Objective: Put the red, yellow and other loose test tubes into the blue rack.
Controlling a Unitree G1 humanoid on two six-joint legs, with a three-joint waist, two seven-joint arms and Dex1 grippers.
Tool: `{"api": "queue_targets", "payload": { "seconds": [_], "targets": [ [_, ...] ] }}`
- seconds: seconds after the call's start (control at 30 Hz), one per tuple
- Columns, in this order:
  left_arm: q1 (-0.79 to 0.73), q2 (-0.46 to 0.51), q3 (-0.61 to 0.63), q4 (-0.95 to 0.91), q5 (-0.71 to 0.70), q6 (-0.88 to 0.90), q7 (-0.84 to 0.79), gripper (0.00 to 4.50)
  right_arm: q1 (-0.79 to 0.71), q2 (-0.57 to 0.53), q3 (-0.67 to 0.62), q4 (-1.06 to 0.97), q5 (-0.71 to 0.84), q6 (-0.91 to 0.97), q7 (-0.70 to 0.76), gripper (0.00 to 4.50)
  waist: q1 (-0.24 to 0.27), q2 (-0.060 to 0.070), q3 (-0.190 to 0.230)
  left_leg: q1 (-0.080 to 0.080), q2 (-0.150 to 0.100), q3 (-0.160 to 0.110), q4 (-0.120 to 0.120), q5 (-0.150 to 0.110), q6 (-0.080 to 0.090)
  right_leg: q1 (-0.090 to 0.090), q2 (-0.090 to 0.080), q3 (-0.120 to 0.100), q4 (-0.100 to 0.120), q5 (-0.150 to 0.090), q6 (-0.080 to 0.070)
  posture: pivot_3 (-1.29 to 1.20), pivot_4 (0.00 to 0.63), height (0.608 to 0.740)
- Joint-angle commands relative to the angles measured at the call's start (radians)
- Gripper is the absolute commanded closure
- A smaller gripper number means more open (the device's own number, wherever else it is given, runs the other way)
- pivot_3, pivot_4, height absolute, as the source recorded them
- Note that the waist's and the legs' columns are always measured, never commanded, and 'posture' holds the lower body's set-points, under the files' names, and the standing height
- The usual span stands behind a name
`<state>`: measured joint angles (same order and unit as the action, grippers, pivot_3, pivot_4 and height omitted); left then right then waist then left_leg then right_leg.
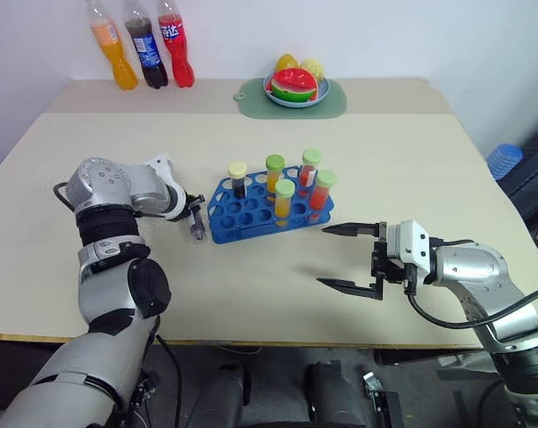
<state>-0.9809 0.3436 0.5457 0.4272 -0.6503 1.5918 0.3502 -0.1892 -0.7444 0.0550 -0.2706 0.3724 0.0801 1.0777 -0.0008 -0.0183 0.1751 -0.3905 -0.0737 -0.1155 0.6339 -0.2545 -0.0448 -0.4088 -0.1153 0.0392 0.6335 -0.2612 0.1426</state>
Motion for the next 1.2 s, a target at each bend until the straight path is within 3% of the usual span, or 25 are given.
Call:
{"api": "queue_targets", "payload": {
  "seconds": [0.03,0.1,0.2,0.4,0.7,0.93,1.2],
  "targets": [
    [0.178,0.101,-0.077,-0.422,-0.116,-0.001,-0.205,3.79,0.009,0.018,-0.026,-0.008,0.000,-0.024,-0.018,0.00,-0.017,-0.001,0.001,-0.001,0.001,0.000,-0.001,0.000,0.000,-0.002,0.000,0.001,0.000,0.000,0.000,0.00,0.150,0.740],
    [0.363,0.206,-0.161,-0.667,-0.158,-0.097,-0.379,3.79,0.011,0.038,-0.027,0.004,0.002,-0.027,-0.030,0.00,-0.030,-0.002,0.001,-0.001,0.002,0.002,-0.002,0.000,0.000,-0.004,0.001,0.002,0.001,0.000,0.000,0.00,0.150,0.740],
    [0.573,0.197,-0.149,-0.888,-0.236,-0.441,-0.789,3.79,0.024,0.067,-0.024,0.040,-0.010,-0.042,-0.046,0.00,-0.023,-0.001,0.001,-0.001,0.003,0.003,-0.003,0.000,-0.001,-0.004,0.000,0.003,0.001,0.000,-0.001,0.00,0.150,0.740],
    [0.636,0.131,-0.296,-0.944,-0.121,-0.824,-0.977,3.79,0.093,0.082,-0.046,0.090,-0.025,-0.066,-0.065,0.00,0.019,-0.001,0.001,0.000,0.001,0.003,0.001,-0.003,0.006,0.005,-0.002,-0.001,-0.004,0.001,-0.003,0.00,0.150,0.740],
    [0.568,-0.043,-0.598,-0.615,0.396,-1.473,-0.907,3.79,0.156,0.057,-0.118,0.081,-0.031,-0.076,-0.102,0.00,0.014,-0.001,0.000,0.001,0.001,0.005,0.002,-0.004,0.007,0.004,-0.001,0.000,-0.004,0.001,-0.002,0.00,0.150,0.740],
    [0.597,-0.145,-0.694,-0.409,0.520,-1.698,-0.885,3.79,0.203,0.021,-0.179,0.038,-0.011,-0.049,-0.107,0.00,0.012,-0.001,0.000,0.000,0.001,0.004,0.003,-0.005,0.008,0.004,-0.001,0.000,-0.004,0.002,-0.001,0.00,0.150,0.740],
    [0.666,-0.127,-0.666,-0.420,0.515,-1.720,-0.887,3.79,0.207,-0.008,-0.211,0.027,0.002,-0.027,-0.092,0.00,0.012,0.000,0.000,0.000,0.001,0.003,0.005,-0.005,0.009,0.005,-0.001,0.000,-0.004,0.002,0.000,0.00,0.150,0.740]
  ]
}}
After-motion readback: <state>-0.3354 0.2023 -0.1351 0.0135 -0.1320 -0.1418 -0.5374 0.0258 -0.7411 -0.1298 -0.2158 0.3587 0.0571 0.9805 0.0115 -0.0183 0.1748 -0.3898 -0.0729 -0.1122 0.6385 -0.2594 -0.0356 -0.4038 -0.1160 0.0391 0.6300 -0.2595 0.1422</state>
